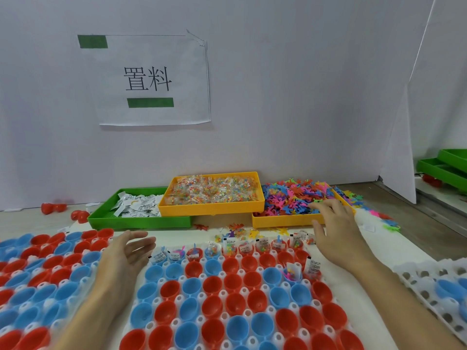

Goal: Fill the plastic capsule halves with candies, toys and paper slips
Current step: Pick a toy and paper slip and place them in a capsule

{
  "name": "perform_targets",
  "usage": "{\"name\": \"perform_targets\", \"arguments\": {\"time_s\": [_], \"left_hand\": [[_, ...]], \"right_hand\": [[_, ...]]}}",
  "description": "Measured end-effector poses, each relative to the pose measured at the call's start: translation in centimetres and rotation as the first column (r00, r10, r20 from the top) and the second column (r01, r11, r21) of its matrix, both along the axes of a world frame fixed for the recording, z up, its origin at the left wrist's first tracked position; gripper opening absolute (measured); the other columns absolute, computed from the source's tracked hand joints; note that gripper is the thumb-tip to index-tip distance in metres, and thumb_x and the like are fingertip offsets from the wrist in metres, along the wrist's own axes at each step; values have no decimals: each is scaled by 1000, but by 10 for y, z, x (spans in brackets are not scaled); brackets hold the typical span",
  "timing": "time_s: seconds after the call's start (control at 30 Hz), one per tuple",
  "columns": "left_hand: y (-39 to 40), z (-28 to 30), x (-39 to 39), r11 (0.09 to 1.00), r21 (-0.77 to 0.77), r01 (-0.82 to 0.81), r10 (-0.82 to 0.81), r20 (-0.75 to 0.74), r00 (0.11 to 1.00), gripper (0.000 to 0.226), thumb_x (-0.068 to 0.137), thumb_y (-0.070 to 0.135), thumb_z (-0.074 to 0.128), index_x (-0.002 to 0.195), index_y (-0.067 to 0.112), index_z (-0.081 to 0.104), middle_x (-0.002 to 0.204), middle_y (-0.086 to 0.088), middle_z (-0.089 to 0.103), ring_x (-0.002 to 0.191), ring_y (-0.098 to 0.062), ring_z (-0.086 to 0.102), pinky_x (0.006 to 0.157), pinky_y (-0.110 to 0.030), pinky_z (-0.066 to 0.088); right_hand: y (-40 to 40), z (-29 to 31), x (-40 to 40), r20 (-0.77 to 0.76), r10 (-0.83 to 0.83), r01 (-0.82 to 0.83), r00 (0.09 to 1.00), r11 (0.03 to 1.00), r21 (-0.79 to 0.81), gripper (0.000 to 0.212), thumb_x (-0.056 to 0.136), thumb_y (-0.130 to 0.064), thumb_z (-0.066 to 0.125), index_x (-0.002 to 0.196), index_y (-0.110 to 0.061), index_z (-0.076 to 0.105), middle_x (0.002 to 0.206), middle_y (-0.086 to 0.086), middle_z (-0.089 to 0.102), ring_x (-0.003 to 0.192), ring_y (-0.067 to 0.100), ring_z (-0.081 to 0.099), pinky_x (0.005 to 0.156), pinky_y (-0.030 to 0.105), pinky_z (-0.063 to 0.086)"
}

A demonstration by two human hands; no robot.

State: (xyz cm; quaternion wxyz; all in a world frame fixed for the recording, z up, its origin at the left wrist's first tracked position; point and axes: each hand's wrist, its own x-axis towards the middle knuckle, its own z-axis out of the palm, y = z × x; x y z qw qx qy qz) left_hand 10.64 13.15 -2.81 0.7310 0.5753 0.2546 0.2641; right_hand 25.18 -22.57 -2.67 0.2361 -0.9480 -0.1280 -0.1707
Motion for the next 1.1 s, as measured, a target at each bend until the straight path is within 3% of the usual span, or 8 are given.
{"name": "perform_targets", "arguments": {"time_s": [0.1, 0.2, 0.53, 0.7, 0.8, 0.87, 0.97, 1.1], "left_hand": [[0, 0, 0, 1000, 0, 0, 0, -1, 1000, 35, 106, 27, 35, 102, 7, 64, 102, -14, 70, 98, -23, 64, 79, -30, 44], [1, 0, 1, 1000, 4, -4, 4, -4, 1000, 36, 106, 27, 35, 103, 7, 64, 103, -14, 70, 98, -23, 65, 80, -31, 45], [1, -1, 2, 1000, 1, -9, 9, -6, 1000, 37, 105, 27, 35, 110, 4, 63, 104, -15, 70, 99, -23, 65, 77, -29, 45], [1, -1, 1, 1000, 6, -11, 11, -7, 1000, 36, 105, 27, 36, 105, 6, 65, 103, -14, 71, 99, -23, 65, 80, -30, 45], [1, -1, 2, 1000, 7, -9, 9, -6, 1000, 36, 105, 27, 36, 104, 7, 65, 104, -14, 71, 99, -23, 65, 80, -30, 45], [1, -1, 1, 1000, 8, -10, 10, -8, 1000, 37, 106, 28, 35, 107, 5, 64, 104, -13, 70, 99, -23, 65, 79, -29, 44], [1, -1, 1, 1000, -6, -4, 4, 8, 1000, 37, 106, 27, 35, 111, 2, 62, 103, -15, 70, 99, -24, 64, 77, -29, 45], [1, -1, 2, 1000, -4, 0, 0, 11, 1000, 37, 106, 26, 34, 111, 2, 62, 104, -16, 69, 97, -23, 64, 79, -30, 45]], "right_hand": [[-1, -2, 7, -67, -38, 32, 997, 995, -93, 49, 104, -36, 43, 151, -32, 33, 163, -5, 15, 149, 24, 10, 115, 55, 24], [-2, -6, 14, -177, -51, 25, 983, 989, -146, 51, 105, -44, 33, 155, -34, 25, 166, -11, 8, 150, 23, 6, 114, 55, 22], [-1, -4, 13, -135, -46, 41, 990, 998, -36, 50, 105, -36, 43, 152, -21, 37, 160, -6, 26, 147, 21, 18, 112, 53, 25], [2, 2, 9, 68, -10, -6, 998, 974, 227, 38, 99, -21, 60, 135, -11, 59, 143, 2, 51, 135, 20, 41, 110, 46, 32], [3, 5, 8, 135, 23, -86, 991, 869, 486, 30, 93, -13, 68, 123, -9, 69, 124, -3, 61, 117, 6, 51, 97, 18, 40], [5, 8, 9, 95, 50, -101, 994, 726, 681, 25, 89, -10, 73, 114, -13, 74, 109, -10, 68, 99, -6, 61, 79, 4, 46], [9, 11, 9, 62, 135, -122, 989, 497, 859, 20, 85, -6, 75, 94, -24, 78, 89, -13, 75, 86, -6, 69, 70, 7, 51], [13, 19, 2, 58, 236, -149, 970, 391, 908, 21, 82, -5, 77, 89, -25, 78, 94, -1, 78, 96, 16, 72, 82, 28, 56]]}}
